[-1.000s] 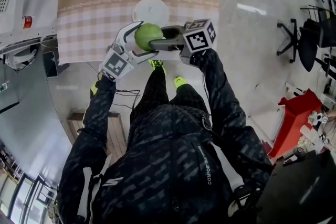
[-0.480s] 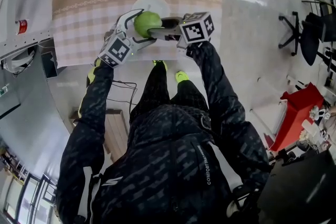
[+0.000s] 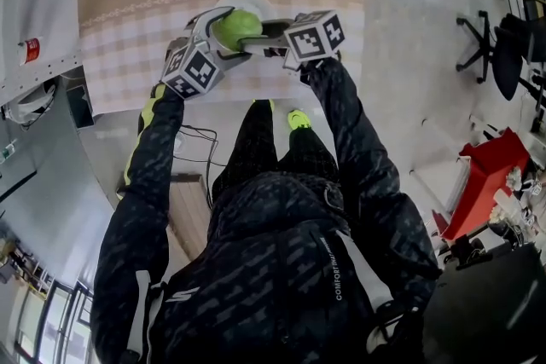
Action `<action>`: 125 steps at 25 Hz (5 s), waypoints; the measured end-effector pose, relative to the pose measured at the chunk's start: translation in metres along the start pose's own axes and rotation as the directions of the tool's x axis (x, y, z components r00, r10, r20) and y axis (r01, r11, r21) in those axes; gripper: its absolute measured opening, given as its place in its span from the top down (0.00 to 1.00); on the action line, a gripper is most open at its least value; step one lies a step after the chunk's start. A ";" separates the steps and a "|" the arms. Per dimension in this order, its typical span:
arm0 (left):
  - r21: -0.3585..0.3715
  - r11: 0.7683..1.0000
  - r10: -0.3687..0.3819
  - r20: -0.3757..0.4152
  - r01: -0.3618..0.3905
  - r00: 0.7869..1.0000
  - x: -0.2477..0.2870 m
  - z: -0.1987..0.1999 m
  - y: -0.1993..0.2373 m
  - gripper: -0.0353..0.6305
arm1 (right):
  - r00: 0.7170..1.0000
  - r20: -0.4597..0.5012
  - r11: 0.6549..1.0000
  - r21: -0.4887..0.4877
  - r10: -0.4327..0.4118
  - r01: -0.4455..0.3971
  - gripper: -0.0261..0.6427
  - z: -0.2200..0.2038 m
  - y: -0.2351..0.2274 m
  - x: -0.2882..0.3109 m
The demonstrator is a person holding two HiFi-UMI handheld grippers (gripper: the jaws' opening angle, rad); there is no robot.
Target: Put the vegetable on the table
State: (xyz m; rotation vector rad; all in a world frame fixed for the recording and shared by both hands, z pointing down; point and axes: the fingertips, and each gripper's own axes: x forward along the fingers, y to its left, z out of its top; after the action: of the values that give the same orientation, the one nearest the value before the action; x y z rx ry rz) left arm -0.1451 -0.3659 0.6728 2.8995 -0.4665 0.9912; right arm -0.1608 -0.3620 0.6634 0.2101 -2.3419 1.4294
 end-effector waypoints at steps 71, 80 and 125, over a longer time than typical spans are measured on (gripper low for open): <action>-0.118 0.962 0.253 0.044 -0.246 0.966 -0.032 0.035 0.022 0.26 | 0.960 0.047 0.882 -0.386 -0.276 0.272 0.86 0.016 0.012 -0.048; -0.139 0.924 0.372 0.096 -0.358 0.923 -0.066 0.075 -0.006 0.84 | 0.970 0.083 0.870 -0.429 -0.230 0.243 0.93 0.012 0.059 -0.065; -0.555 0.683 0.658 0.182 -0.476 0.731 -0.134 0.177 -0.299 0.95 | 0.998 0.034 0.774 -0.631 -0.052 0.062 0.96 -0.202 0.222 -0.153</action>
State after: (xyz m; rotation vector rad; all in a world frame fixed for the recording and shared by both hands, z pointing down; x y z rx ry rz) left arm -0.0526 -0.0685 0.4687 2.4788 -1.4983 0.2414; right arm -0.0429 -0.0914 0.5020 0.0958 -2.6483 0.5368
